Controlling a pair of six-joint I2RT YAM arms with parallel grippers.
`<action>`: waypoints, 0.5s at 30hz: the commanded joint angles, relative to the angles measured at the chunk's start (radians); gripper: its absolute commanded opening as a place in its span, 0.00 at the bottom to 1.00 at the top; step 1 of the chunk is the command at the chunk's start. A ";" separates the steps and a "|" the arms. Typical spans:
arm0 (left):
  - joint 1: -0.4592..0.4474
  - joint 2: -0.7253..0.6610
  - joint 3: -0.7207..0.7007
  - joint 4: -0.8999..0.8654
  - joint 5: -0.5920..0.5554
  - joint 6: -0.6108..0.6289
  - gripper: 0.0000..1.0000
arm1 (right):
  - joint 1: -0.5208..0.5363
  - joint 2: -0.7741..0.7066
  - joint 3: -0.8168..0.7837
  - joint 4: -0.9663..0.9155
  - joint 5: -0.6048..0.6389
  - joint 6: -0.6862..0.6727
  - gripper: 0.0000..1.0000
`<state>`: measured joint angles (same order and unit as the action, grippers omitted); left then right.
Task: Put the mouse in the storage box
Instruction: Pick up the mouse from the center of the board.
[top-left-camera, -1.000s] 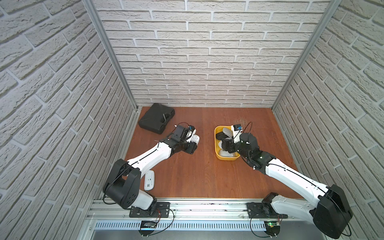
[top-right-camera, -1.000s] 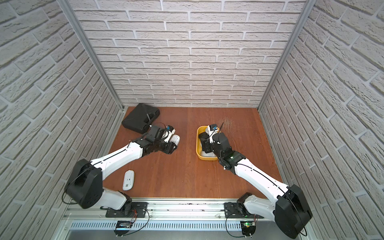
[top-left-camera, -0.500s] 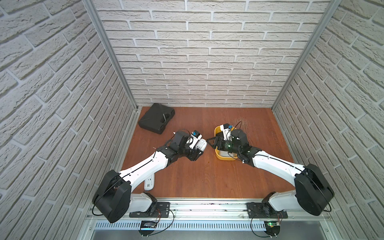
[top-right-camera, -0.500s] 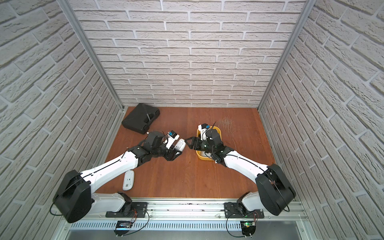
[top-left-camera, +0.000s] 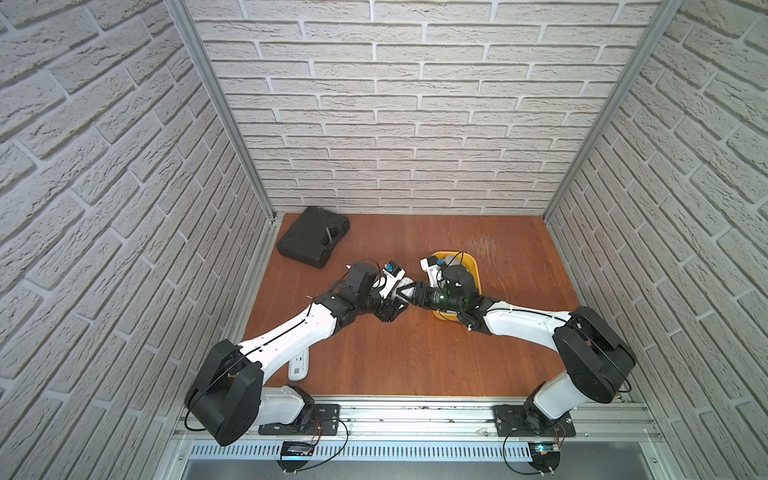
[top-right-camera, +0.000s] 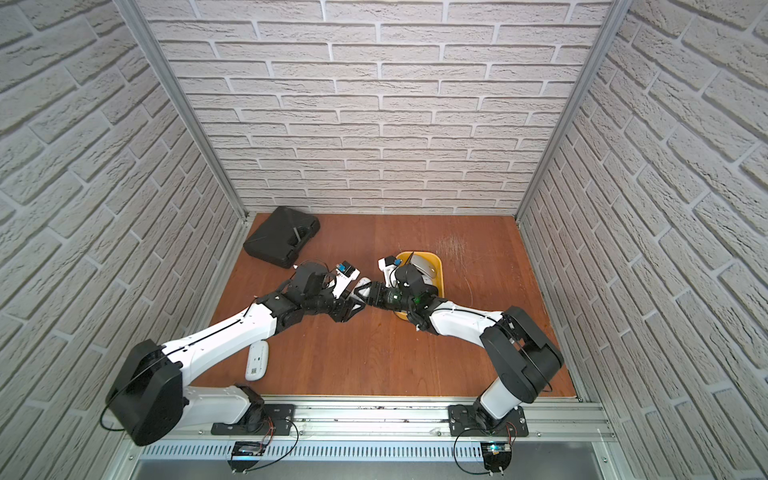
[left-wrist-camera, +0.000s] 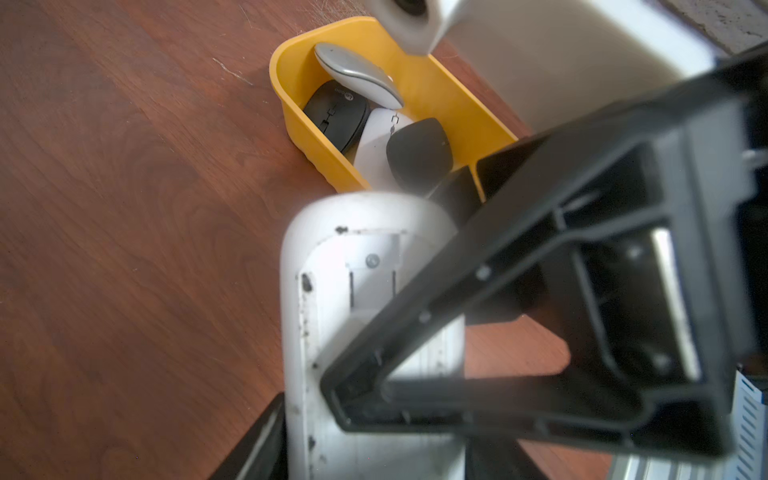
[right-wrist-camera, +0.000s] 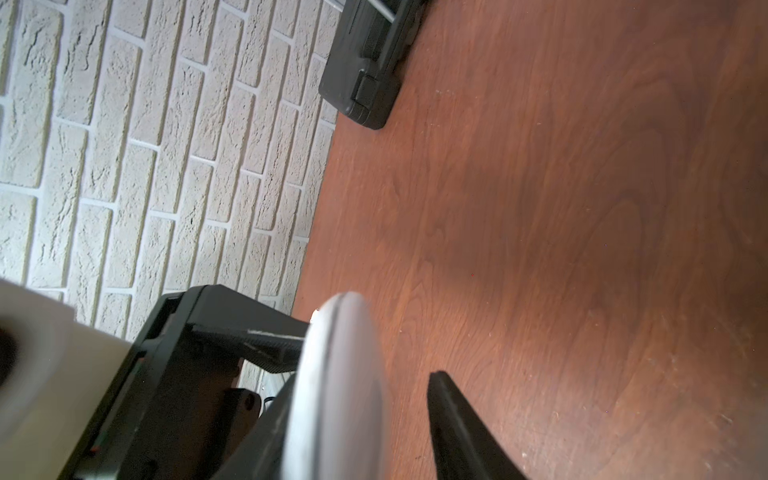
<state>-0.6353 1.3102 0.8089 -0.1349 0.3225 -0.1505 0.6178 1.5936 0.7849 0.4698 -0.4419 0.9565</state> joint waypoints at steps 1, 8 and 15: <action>-0.004 -0.007 -0.014 0.064 0.019 0.008 0.53 | 0.011 0.010 0.014 0.066 -0.006 0.008 0.32; -0.004 -0.027 -0.033 0.071 -0.058 -0.013 0.88 | 0.010 0.006 0.035 0.014 0.024 -0.041 0.07; -0.004 -0.087 -0.063 0.057 -0.106 -0.036 0.98 | -0.018 -0.040 0.101 -0.157 0.102 -0.185 0.05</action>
<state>-0.6357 1.2648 0.7677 -0.1066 0.2466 -0.1722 0.6140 1.6051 0.8471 0.3492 -0.3809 0.8555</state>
